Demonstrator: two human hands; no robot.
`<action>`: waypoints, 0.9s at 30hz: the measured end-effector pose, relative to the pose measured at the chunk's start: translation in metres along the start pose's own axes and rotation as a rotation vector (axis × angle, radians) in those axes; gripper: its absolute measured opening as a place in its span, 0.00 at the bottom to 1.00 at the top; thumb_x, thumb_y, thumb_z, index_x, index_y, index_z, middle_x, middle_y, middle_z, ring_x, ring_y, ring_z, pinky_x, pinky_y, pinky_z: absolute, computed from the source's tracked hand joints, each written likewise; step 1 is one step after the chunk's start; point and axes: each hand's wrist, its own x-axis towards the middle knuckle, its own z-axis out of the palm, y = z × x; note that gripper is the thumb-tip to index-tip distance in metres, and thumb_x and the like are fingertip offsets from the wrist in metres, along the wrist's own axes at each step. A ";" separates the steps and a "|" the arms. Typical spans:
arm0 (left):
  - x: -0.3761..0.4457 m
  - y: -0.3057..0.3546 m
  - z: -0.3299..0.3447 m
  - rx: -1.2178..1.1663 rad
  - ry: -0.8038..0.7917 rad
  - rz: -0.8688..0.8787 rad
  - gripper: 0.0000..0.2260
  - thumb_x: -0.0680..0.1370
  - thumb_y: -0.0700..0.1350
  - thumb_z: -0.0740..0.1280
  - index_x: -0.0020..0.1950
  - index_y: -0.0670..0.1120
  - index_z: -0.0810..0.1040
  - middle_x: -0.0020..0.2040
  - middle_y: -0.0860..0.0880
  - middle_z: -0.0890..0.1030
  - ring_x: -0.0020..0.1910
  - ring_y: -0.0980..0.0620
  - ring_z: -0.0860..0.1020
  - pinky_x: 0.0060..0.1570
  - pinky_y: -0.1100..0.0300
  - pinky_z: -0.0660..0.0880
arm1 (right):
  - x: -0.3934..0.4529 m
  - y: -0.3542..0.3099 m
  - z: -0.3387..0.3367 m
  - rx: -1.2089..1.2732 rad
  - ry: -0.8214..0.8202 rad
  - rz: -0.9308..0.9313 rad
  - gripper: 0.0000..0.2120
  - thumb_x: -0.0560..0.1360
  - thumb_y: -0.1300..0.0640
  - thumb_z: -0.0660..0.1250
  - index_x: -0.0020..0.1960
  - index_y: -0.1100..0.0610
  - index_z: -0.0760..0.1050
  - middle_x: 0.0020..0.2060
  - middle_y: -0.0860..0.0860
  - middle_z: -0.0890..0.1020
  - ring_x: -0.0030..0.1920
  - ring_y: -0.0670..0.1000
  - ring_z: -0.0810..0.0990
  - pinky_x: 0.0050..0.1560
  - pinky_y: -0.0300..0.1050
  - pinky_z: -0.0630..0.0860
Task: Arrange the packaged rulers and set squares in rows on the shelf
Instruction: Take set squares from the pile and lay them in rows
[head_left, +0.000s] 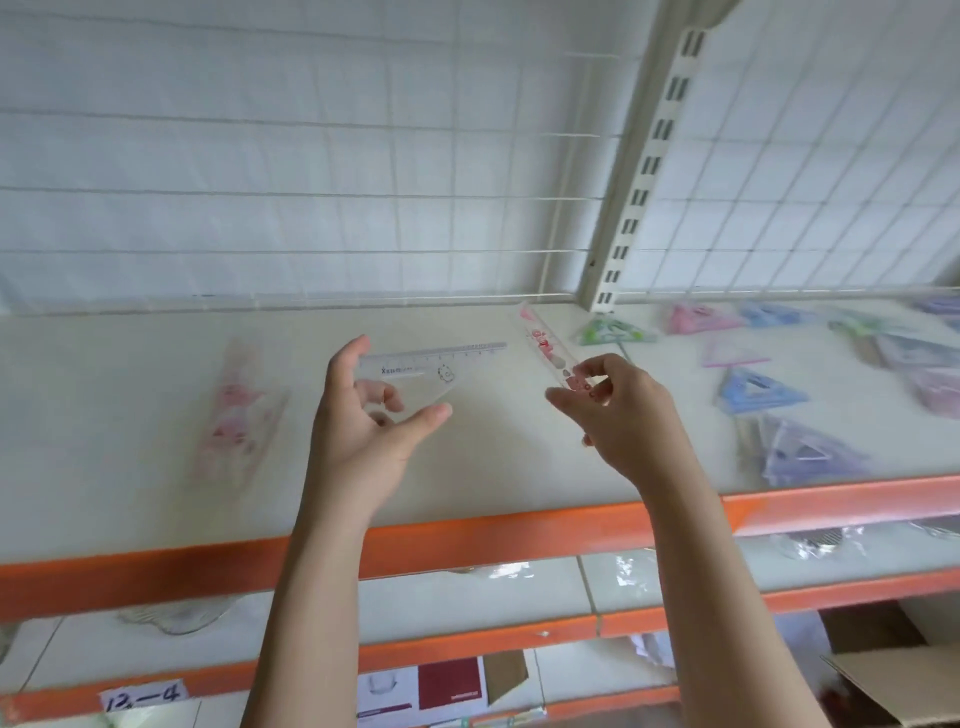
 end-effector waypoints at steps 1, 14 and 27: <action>-0.003 0.003 0.014 0.010 -0.007 0.011 0.34 0.68 0.43 0.76 0.68 0.57 0.63 0.39 0.53 0.71 0.27 0.62 0.68 0.31 0.76 0.67 | 0.000 0.010 -0.014 -0.004 0.018 0.003 0.15 0.73 0.49 0.69 0.56 0.53 0.74 0.39 0.47 0.78 0.41 0.54 0.80 0.39 0.43 0.70; -0.082 0.053 0.240 0.135 0.027 0.039 0.32 0.67 0.58 0.73 0.67 0.48 0.69 0.42 0.56 0.74 0.45 0.53 0.75 0.49 0.61 0.69 | 0.007 0.160 -0.201 -0.048 0.185 -0.090 0.17 0.74 0.49 0.68 0.61 0.52 0.74 0.45 0.47 0.79 0.45 0.53 0.79 0.49 0.46 0.73; -0.068 0.074 0.333 0.346 -0.054 0.168 0.32 0.67 0.58 0.74 0.67 0.51 0.67 0.47 0.55 0.78 0.47 0.50 0.76 0.49 0.58 0.70 | 0.049 0.234 -0.270 -0.119 0.368 -0.089 0.15 0.74 0.55 0.69 0.58 0.59 0.76 0.53 0.56 0.80 0.55 0.56 0.77 0.49 0.38 0.65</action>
